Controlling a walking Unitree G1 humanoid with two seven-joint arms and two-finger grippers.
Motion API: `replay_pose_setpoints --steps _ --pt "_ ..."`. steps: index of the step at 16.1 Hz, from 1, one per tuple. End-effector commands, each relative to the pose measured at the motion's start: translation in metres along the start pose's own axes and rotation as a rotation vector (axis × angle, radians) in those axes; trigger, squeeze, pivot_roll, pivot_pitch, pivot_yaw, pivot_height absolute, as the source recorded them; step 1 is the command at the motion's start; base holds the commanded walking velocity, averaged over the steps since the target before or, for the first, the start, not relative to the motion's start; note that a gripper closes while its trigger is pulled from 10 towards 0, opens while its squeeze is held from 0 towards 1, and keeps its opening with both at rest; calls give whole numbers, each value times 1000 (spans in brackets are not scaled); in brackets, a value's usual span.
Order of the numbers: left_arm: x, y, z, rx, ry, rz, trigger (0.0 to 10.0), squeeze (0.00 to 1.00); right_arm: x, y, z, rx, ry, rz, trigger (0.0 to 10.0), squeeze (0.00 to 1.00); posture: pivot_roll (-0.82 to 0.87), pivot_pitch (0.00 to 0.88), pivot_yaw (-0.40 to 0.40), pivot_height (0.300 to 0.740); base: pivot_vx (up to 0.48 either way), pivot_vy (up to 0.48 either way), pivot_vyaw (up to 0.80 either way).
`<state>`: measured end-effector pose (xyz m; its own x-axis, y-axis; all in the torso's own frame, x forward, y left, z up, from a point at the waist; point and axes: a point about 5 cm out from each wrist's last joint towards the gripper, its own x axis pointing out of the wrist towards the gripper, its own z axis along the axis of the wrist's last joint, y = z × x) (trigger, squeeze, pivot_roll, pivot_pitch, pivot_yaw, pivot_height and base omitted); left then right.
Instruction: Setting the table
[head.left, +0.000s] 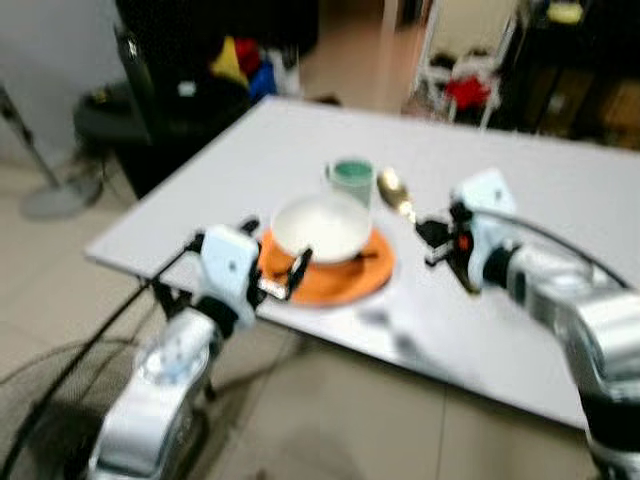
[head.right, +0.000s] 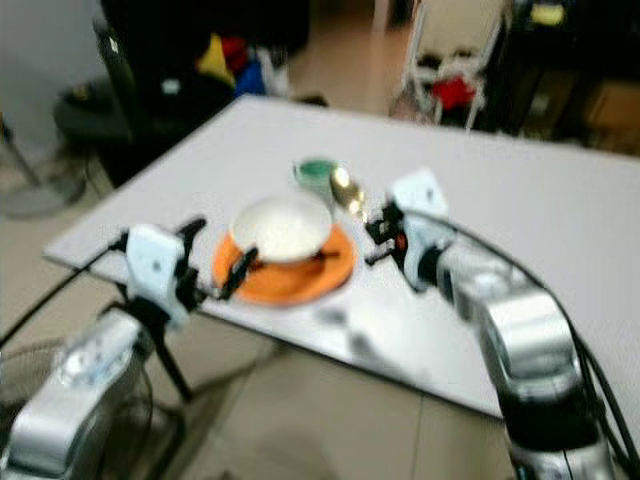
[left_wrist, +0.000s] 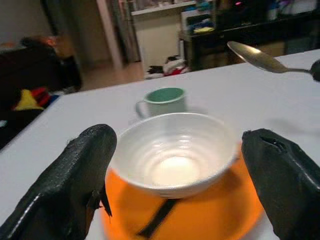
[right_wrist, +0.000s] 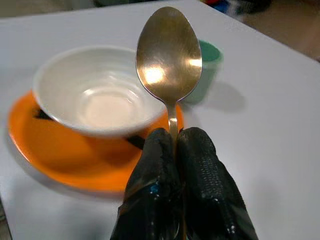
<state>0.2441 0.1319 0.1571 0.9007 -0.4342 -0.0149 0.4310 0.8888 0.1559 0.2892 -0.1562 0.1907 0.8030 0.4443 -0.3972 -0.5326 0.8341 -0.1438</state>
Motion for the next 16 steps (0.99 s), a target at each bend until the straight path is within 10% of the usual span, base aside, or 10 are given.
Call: replay_pose_setpoints --steps 1,16 --pt "-4 8 -2 16 25 -29 10000 0 8 10 10 -47 -25 101 10000 0 124 0 9 740 0 0 0" --pt "-11 3 -5 119 129 -428 10000 0 77 -29 17 -111 130 182 10000 0 210 0 15 740 0 0 0"
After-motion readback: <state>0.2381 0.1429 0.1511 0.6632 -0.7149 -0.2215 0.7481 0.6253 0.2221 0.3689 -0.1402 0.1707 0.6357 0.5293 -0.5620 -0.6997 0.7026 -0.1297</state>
